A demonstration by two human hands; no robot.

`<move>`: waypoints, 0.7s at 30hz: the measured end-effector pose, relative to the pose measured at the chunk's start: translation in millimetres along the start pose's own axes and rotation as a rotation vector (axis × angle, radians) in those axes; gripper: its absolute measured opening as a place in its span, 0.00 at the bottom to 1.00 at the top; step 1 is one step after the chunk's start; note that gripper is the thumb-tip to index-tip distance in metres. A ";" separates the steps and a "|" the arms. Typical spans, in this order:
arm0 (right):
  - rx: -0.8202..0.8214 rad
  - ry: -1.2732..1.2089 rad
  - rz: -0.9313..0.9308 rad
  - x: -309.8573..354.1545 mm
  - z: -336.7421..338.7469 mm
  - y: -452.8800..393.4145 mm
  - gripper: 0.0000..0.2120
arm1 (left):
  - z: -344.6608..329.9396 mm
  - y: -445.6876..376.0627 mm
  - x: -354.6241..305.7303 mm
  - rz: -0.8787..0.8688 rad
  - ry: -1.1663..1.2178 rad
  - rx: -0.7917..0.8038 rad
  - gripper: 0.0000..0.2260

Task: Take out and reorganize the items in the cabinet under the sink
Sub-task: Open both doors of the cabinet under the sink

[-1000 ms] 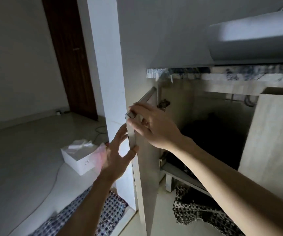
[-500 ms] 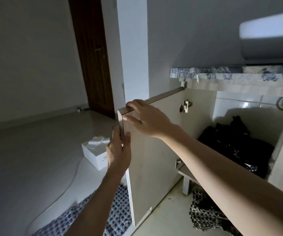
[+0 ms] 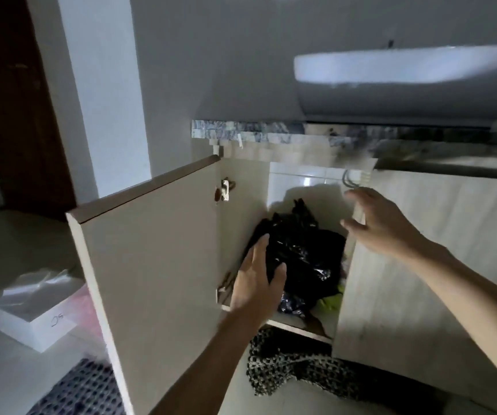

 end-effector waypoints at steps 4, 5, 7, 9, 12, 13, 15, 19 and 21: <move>-0.010 0.323 -0.218 -80.5 16.3 -1.2 0.29 | -96.5 -40.7 7.7 0.157 0.152 0.375 0.31; -0.024 0.394 -0.241 -91.3 20.2 -2.9 0.30 | -115.6 -50.7 4.7 0.186 0.199 0.440 0.31; -0.039 0.489 -0.272 -107.1 24.6 -6.9 0.32 | -149.6 -71.1 -2.8 0.230 0.270 0.543 0.32; 0.009 0.534 -0.301 -118.9 21.2 -8.6 0.36 | -176.3 -89.4 -6.4 0.269 0.313 0.592 0.34; 0.074 0.582 -0.329 -128.5 7.2 -9.4 0.43 | -204.0 -111.0 -5.4 0.299 0.351 0.606 0.34; 0.073 0.564 -0.337 -129.6 3.5 -9.8 0.44 | -209.9 -116.0 -4.8 0.305 0.356 0.606 0.34; 0.055 0.527 -0.346 -129.7 -0.3 -12.3 0.46 | -217.3 -124.7 -4.5 0.305 0.369 0.587 0.33; 0.056 0.529 -0.344 -130.2 -2.3 -12.9 0.49 | -228.3 -129.6 -3.2 0.277 0.375 0.548 0.30; 0.091 0.535 -0.347 -130.3 -1.1 -11.0 0.49 | -232.1 -126.1 -1.9 0.277 0.394 0.526 0.33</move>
Point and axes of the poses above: each hand's wrist, its own y-axis away from the middle knuckle, its own z-axis out of the back of the hand, x = y × z, the point moved 6 cm from there along -y, towards the middle knuckle, and after that the axes turned 12 degrees about y, right-handed, at the moved point
